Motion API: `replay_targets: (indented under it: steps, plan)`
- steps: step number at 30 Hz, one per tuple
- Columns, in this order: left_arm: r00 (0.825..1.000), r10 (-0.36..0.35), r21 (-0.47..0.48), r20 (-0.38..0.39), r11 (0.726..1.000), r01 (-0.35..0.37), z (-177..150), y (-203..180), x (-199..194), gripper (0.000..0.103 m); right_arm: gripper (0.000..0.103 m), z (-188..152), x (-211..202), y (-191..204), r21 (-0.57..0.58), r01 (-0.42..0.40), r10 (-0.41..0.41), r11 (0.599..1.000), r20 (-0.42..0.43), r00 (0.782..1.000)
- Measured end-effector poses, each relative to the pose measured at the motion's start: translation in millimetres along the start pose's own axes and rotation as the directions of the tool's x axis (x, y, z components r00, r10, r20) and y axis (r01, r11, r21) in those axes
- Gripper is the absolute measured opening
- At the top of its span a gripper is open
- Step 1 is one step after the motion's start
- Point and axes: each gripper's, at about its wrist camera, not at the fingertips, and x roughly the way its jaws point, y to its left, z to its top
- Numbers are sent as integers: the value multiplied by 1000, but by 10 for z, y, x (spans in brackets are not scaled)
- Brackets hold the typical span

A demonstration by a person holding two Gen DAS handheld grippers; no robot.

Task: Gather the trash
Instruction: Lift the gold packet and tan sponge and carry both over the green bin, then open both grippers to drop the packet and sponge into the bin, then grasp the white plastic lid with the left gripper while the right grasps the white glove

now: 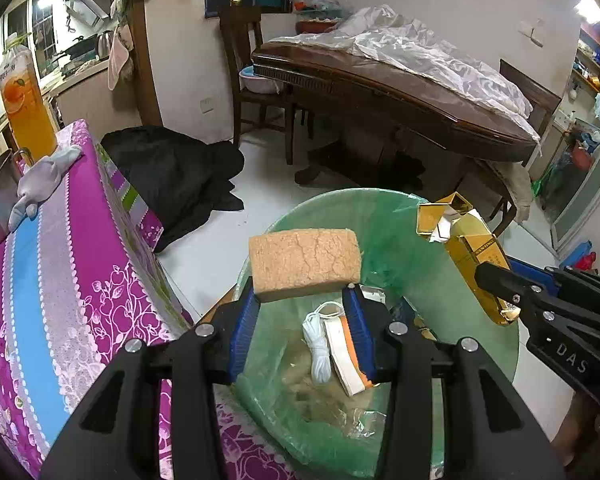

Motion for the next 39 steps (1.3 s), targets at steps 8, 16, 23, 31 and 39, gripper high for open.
replay_targets:
  steps: [8,16,23,31,39]
  plan:
    - [1000,10,1,-7,1000,-10,41,-43,36,41,21,-2,10,-14,3,-2,2,1000,2,1000]
    - [999,39,5,-7,999,-39,43,-72,102,59,40,-2,-52,-104,28,5,-6,1000,26,1000]
    - [999,39,2,-13,999,-39,25,-68,120,70,40,-11,-108,-79,29,0,-1,1000,38,999]
    - [999,51,16,13,999,-51,-66,110,-155,72,60,-16,-525,164,-17,-44,47,999,182,982]
    - [978,199,-109,67,975,-191,-436,1206,-894,75,89,-138,-753,1139,-169,-220,256,961,243,936]
